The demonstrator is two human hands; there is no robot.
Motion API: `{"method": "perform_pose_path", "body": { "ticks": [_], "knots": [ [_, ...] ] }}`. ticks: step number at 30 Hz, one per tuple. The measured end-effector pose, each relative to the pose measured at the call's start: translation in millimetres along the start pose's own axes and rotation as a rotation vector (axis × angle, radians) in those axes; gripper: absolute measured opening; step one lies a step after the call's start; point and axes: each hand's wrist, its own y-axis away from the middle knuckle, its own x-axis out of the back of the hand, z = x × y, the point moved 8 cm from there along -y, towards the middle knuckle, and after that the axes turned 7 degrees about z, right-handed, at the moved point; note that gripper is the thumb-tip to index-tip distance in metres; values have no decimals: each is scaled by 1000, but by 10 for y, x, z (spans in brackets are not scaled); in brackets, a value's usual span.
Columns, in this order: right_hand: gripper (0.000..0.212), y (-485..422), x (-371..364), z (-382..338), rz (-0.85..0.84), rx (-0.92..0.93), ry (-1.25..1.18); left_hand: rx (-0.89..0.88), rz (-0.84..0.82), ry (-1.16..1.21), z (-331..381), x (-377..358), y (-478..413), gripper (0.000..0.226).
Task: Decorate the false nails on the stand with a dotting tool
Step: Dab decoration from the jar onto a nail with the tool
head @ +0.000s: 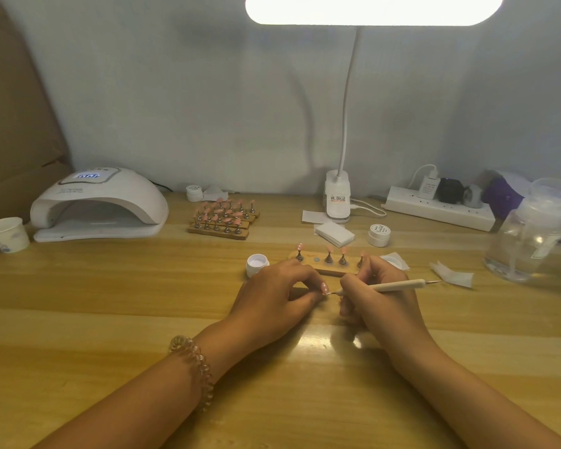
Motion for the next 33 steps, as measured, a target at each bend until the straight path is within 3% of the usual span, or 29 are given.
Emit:
{"method": "perform_pose_path", "body": {
  "ticks": [6,15,23,27,31,33],
  "knots": [
    [17,-7,-15,13,-8,-2,6,-6,2,-16,7,6,-3,19],
    [21,-17,99,1,81,14,-89,-9,2,-6,7,4,-2,10],
    [37,-12,164,-13,158,43,-143,9,2,3,-12,1,2,12],
    [33,-31,235,-76,190,103,-47,10,-2,5,-9,5,8,13],
    [7,-112,409,-158,268,276,70,8,-1,8,-9,9,15,13],
    [8,-169,483,-112,306,269,60,13,7,2,-19,14,16,10]
  ]
}}
